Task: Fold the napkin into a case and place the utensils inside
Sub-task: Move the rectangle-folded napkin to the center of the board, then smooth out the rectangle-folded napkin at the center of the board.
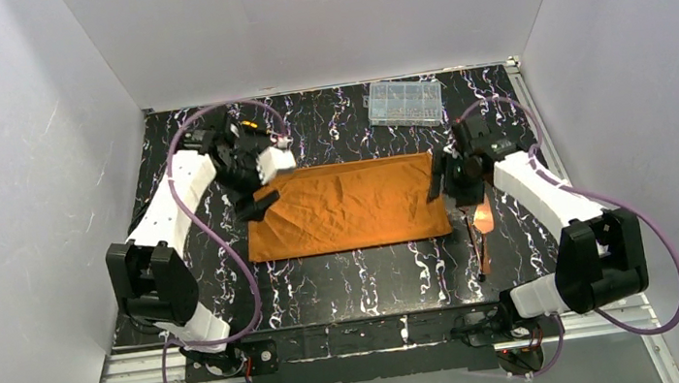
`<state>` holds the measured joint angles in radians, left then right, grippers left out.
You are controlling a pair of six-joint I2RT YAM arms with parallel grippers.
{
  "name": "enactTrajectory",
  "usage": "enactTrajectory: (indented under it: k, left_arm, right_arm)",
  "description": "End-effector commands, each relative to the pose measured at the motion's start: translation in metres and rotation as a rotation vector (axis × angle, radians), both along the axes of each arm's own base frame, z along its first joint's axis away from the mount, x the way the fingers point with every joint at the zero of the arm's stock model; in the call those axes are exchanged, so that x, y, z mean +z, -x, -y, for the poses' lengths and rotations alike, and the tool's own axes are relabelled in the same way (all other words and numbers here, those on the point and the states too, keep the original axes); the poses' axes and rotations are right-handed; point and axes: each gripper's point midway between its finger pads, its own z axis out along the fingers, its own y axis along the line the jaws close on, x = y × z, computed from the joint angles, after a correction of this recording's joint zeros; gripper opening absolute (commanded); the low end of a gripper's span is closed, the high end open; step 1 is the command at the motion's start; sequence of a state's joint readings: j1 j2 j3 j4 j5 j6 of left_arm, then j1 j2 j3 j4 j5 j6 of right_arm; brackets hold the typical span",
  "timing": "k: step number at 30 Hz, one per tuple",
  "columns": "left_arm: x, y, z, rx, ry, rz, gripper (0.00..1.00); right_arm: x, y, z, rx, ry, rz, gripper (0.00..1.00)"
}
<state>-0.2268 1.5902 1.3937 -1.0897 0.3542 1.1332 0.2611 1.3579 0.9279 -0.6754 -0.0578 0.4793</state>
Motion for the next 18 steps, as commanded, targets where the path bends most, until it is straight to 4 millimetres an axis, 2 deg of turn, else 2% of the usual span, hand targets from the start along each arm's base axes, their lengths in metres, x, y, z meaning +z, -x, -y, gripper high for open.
enactTrajectory:
  k: [1, 5, 8, 13, 18]
  left_arm:
    - [0.029, -0.016, 0.017, 0.258, 0.13, -0.068, 0.82]
    - [0.008, -0.063, 0.012, 0.492, 0.09, -0.059, 0.77]
    - [-0.025, -0.083, 0.006, 0.666, 0.039, -0.112, 0.73]
    - [-0.061, -0.101, 0.007, 0.872, 0.091, -0.187, 0.7]
    - [-0.071, -0.12, 0.012, 0.931, 0.15, -0.141, 0.7]
  right_arm:
    - [0.05, -0.052, -0.008, 0.048, -0.012, 0.147, 0.77]
    - [0.066, -0.107, -0.026, 0.063, -0.072, 0.287, 0.72]
    - [0.058, -0.14, -0.032, 0.086, -0.065, 0.349, 0.69]
    - [0.03, -0.165, -0.032, 0.132, -0.015, 0.326, 0.63]
    - [0.02, -0.178, -0.035, 0.127, -0.011, 0.341, 0.62]
